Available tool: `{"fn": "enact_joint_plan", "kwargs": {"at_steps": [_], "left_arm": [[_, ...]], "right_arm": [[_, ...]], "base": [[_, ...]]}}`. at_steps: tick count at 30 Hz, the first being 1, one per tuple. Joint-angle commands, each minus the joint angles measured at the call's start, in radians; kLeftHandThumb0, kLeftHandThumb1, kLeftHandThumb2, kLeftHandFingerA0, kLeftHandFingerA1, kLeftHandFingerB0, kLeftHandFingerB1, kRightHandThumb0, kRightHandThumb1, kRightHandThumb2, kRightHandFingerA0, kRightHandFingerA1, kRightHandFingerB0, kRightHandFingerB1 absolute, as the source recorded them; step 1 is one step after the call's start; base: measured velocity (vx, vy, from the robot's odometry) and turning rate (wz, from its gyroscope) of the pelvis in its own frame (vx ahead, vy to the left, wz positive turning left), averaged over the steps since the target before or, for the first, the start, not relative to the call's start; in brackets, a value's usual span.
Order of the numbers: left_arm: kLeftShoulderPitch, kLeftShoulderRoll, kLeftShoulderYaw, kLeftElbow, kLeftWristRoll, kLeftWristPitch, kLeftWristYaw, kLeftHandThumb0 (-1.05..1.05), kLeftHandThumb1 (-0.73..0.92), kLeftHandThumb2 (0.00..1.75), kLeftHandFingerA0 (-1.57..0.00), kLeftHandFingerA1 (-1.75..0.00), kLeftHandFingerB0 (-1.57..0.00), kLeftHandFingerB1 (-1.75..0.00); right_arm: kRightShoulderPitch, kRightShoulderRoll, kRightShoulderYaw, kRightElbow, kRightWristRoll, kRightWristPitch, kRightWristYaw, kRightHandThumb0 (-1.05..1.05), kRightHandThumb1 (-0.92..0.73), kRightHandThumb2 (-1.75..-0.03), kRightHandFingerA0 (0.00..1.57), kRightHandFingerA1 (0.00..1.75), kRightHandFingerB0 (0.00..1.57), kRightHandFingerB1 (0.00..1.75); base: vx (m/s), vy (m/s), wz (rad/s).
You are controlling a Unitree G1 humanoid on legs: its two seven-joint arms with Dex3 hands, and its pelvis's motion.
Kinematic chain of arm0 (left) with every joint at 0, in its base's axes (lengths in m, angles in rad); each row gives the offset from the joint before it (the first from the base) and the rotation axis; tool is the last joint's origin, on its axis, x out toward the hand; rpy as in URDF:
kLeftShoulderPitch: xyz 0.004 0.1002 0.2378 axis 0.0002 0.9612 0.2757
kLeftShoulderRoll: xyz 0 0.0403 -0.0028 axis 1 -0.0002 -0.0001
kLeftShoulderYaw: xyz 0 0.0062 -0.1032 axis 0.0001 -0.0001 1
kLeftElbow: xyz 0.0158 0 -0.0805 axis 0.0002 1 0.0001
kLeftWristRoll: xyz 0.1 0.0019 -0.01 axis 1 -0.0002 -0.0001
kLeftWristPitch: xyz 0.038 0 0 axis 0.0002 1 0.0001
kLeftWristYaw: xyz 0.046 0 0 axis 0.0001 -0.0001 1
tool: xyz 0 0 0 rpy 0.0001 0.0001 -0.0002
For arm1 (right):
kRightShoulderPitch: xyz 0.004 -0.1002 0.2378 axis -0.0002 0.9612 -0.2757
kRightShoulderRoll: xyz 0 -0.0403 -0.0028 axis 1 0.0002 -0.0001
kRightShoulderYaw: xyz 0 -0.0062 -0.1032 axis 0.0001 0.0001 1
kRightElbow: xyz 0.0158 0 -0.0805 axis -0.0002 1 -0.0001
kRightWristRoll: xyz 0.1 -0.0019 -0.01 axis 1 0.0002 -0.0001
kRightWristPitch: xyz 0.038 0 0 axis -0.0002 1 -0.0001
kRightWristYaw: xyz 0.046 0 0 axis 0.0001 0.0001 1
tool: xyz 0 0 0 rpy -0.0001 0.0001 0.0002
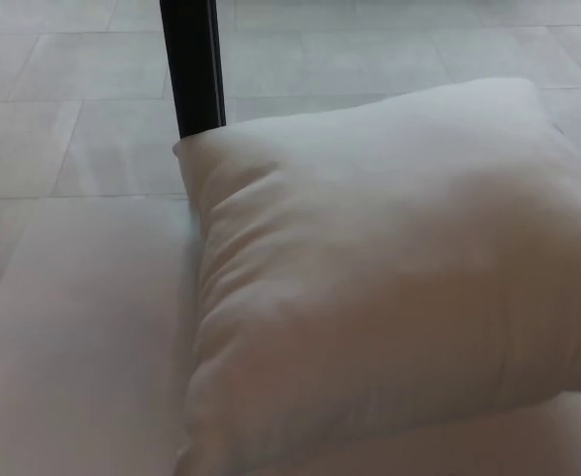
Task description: The robot uses its left hand to press on the left side of the pillow kept in the middle of the desk and uses its right hand to lift up and the right side of the pillow and turn it over
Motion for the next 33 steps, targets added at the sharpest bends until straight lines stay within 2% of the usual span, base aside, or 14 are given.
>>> {"fn": "enact_joint_plan", "kwargs": {"at_steps": [1,2,5,7,9,10,11,15,17,18,25,28,29,33], "left_arm": [[0.012,0.114,0.235,0.022,-0.257,0.029,-0.257,-0.97,0.53,0.57,-0.56,-0.84,-0.41,-0.96],[0.020,0.125,0.283,-0.049,-0.303,0.044,-0.280,-0.96,0.40,0.92,-0.55,-0.79,-0.41,-0.90],[0.020,0.130,0.316,-0.090,-0.321,0.068,-0.308,-0.99,0.58,0.58,-0.51,-0.79,-0.34,-1.00],[-0.030,0.150,0.390,-0.132,-0.382,0.121,-0.303,-0.91,0.32,0.94,-0.60,-0.87,-0.26,-0.82],[-0.073,0.194,0.431,-0.237,-0.408,0.113,-0.306,-1.05,0.62,0.61,-0.64,-0.70,-0.43,-0.93],[-0.086,0.206,0.445,-0.276,-0.413,0.122,-0.300,-1.05,0.62,0.61,-0.64,-0.70,-0.43,-0.93],[-0.103,0.206,0.462,-0.299,-0.428,0.140,-0.282,-1.05,0.35,0.92,-0.65,-0.70,-0.45,-0.82],[-0.245,0.253,0.550,-0.516,-0.519,0.264,-0.211,-1.05,0.63,0.61,-0.47,-0.67,-0.45,-0.77],[-0.285,0.243,0.567,-0.580,-0.536,0.295,-0.185,-1.05,0.63,0.60,-0.44,-0.65,-0.46,-0.73],[-0.327,0.257,0.572,-0.648,-0.563,0.329,-0.157,-1.03,0.65,0.61,-0.40,-0.62,-0.43,-0.63],[-0.576,0.255,0.471,-1.000,-0.605,0.484,0.007,-1.05,0.44,0.89,-1.02,-0.55,-0.96,-0.55],[-0.640,0.230,0.421,-1.102,-0.607,0.565,0.062,-1.05,0.56,0.59,-0.76,-0.77,-0.73,-0.72],[-0.687,0.205,0.385,-1.157,-0.615,0.607,0.105,-0.96,0.49,1.01,-0.42,-0.78,-0.19,-0.62],[-0.793,0.144,0.251,-1.256,-0.572,0.678,0.128,-0.87,0.72,1.11,-0.15,-0.59,0.00,-0.39]], "right_arm": [[-0.020,-0.104,-0.371,0.095,0.384,0.016,0.089,-1.01,-0.61,-1.03,0.44,1.04,0.00,0.49],[-0.054,-0.143,-0.446,0.103,0.439,0.051,0.045,-1.01,-0.62,-1.12,0.77,1.34,0.00,0.51],[-0.074,-0.172,-0.500,0.115,0.454,0.053,0.037,-1.05,-0.65,-1.12,1.11,1.56,0.01,0.54],[-0.113,-0.217,-0.552,0.130,0.480,0.047,0.041,-1.05,-0.62,-1.16,1.11,1.57,0.00,0.51],[-0.144,-0.289,-0.566,0.069,0.484,0.080,0.130,-1.05,-0.80,-0.69,0.25,1.75,0.00,0.23],[-0.155,-0.311,-0.574,0.046,0.484,0.096,0.160,-1.05,-0.80,-0.69,0.25,1.75,0.00,0.23],[-0.162,-0.321,-0.574,0.031,0.480,0.105,0.166,-1.05,-0.54,-1.11,0.04,0.84,0.00,0.52],[-0.213,-0.351,-0.577,-0.317,0.509,0.236,0.201,-1.05,-0.89,-0.70,0.00,0.85,0.00,0.61],[-0.239,-0.349,-0.592,-0.395,0.540,0.272,0.223,-1.05,-0.84,-0.73,0.00,0.78,0.00,0.61],[-0.269,-0.354,-0.578,-0.493,0.561,0.293,0.212,-1.05,-0.61,-1.16,0.00,0.67,0.00,0.55],[-0.549,-0.442,-0.379,-0.756,0.565,0.395,0.162,-1.05,-0.81,-0.68,0.26,0.77,0.12,0.62],[-0.622,-0.433,-0.304,-0.816,0.543,0.424,0.145,-1.05,-0.80,-0.67,0.36,0.73,0.20,0.59],[-0.678,-0.424,-0.248,-0.835,0.533,0.435,0.147,-1.05,-0.81,-0.67,0.38,0.76,0.25,0.58],[-0.846,-0.353,-0.081,-0.904,0.498,0.508,0.103,-1.00,-0.64,-1.10,0.10,0.57,0.02,0.42]], "base": [[0.00,0.000,0.00],[0.00,0.000,0.00],[0.00,0.000,0.00],[0.00,0.000,0.00],[0.00,0.000,0.00],[0.00,0.000,0.00],[0.00,0.000,0.00],[0.00,0.000,0.00],[0.00,0.000,0.00],[0.00,0.000,0.00],[0.00,0.000,0.00],[0.00,0.000,0.00],[0.00,0.000,0.00],[0.00,0.000,0.00]]}}
